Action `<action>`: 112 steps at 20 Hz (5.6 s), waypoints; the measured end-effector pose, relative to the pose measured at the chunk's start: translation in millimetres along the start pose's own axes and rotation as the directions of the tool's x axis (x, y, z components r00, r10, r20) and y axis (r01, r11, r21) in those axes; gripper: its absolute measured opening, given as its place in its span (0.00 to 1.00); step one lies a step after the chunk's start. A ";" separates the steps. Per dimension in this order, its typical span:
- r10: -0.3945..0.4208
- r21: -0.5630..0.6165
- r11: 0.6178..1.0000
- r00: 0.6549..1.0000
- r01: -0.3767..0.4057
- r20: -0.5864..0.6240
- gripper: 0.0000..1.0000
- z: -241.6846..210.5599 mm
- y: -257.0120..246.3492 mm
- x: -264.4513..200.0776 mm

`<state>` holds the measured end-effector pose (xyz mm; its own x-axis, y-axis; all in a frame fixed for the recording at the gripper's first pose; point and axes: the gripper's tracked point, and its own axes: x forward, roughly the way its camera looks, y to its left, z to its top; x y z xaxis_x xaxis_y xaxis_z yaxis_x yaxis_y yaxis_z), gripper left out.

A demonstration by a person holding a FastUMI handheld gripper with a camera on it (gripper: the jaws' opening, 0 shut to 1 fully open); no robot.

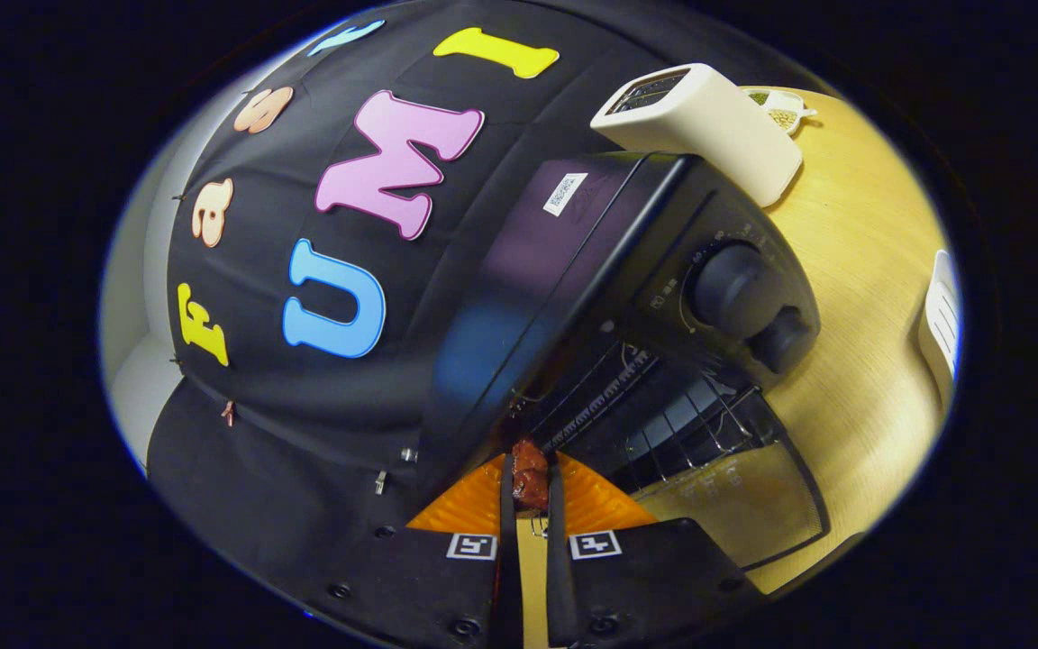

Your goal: Open the toaster oven, put the food inside, and close the toaster oven door.

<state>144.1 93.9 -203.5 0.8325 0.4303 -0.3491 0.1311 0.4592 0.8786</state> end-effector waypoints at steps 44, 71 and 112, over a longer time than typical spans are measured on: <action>-0.567 -0.867 0.436 0.822 0.241 -0.057 0.99 -117.1 -98.5 -121.2; -0.448 -0.816 0.486 0.891 0.314 0.076 0.99 -98.3 -36.0 -87.2; 0.068 -0.739 0.546 0.857 0.396 0.510 0.98 102.8 130.7 -258.7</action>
<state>1.2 -37.3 35.2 0.9973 0.0039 -0.0730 0.0035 0.9949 0.1005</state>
